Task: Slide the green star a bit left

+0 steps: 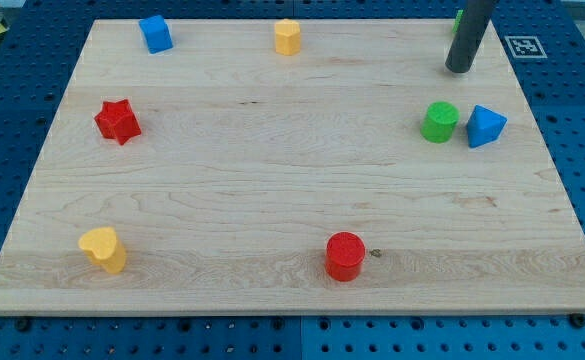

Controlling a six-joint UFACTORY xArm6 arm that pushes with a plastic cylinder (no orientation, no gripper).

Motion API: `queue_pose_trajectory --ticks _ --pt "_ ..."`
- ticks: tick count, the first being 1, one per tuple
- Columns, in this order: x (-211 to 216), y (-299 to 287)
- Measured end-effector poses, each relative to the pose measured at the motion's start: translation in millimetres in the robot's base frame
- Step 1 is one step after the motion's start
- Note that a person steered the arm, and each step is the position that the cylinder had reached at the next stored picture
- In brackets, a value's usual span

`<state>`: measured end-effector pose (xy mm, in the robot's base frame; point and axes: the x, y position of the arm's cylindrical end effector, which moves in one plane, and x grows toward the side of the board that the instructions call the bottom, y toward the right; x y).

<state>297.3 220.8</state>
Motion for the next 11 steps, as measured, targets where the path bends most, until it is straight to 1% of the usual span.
queue_pose_trajectory --ticks 2,5,6,8,9,10,11 --pt "0.0 10.0" --pt "0.0 50.5" --pt "-26.2 55.1" --pt "-69.9 99.2" --pt "-106.2 98.9" --pt "-105.9 95.4" --pt "-85.8 83.5"
